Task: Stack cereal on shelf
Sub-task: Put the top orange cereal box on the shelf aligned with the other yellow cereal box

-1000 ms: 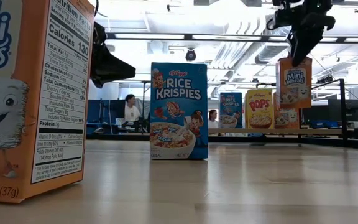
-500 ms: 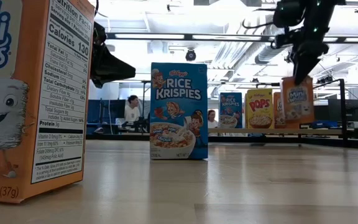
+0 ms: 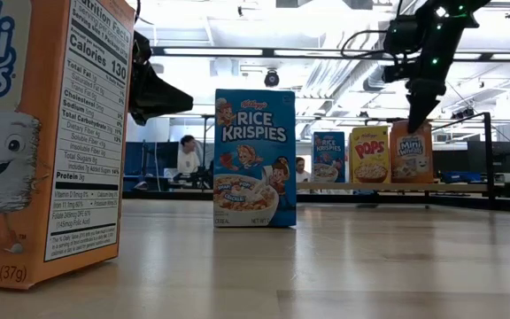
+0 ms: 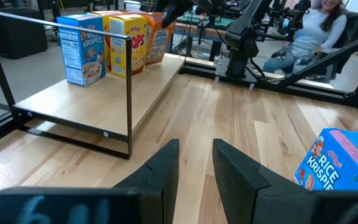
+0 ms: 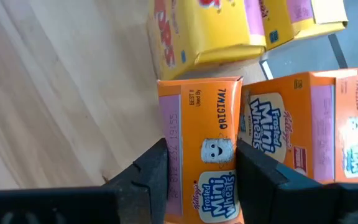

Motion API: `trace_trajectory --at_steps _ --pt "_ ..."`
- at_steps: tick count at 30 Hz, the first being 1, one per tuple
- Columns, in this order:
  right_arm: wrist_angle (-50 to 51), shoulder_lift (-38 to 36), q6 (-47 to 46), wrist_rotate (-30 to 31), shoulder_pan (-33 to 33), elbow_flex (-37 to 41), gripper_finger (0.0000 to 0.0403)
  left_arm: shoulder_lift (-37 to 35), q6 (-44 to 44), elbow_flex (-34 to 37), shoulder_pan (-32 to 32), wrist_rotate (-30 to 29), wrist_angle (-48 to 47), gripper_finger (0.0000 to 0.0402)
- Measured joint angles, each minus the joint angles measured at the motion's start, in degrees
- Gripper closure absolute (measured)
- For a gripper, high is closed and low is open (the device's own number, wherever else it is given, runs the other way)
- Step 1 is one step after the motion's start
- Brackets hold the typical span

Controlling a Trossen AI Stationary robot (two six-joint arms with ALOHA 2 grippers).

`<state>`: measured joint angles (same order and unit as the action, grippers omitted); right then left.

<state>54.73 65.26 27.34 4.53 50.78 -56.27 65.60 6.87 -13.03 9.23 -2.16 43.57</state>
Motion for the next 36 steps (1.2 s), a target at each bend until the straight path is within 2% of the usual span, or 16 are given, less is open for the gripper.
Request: trace_trajectory --at_steps 4,9,15,25,30,33,36 --pt "-0.5 1.3 -1.8 2.5 0.0 0.0 0.0261 0.0 0.0 0.0 0.0 0.0 0.0 0.0314" --pt "-1.0 1.9 -3.0 2.8 0.0 0.0 0.0220 0.0 0.4 0.0 0.0 0.0 0.0 0.0314" --pt "-2.3 1.9 -3.0 6.0 0.0 0.0 0.0179 0.0 0.4 0.0 -0.2 0.0 0.0 0.0314" --pt "-2.8 -1.5 -4.5 7.4 -1.3 -2.4 0.0173 0.0 0.1 0.0 -0.3 0.0 0.0 0.0314" --pt "3.8 -5.3 -11.2 9.2 -2.5 -4.2 0.0188 0.0 0.5 0.0 -0.3 0.0 -0.4 0.0314" --pt "8.8 -5.7 -16.2 10.5 -2.5 -3.7 0.0223 0.0 0.5 0.0 -0.3 0.0 -0.4 0.0314" --pt "10.4 -5.0 -19.8 11.3 -2.4 -3.0 0.0277 0.0 0.5 0.0 -0.3 0.0 -0.4 0.0314"
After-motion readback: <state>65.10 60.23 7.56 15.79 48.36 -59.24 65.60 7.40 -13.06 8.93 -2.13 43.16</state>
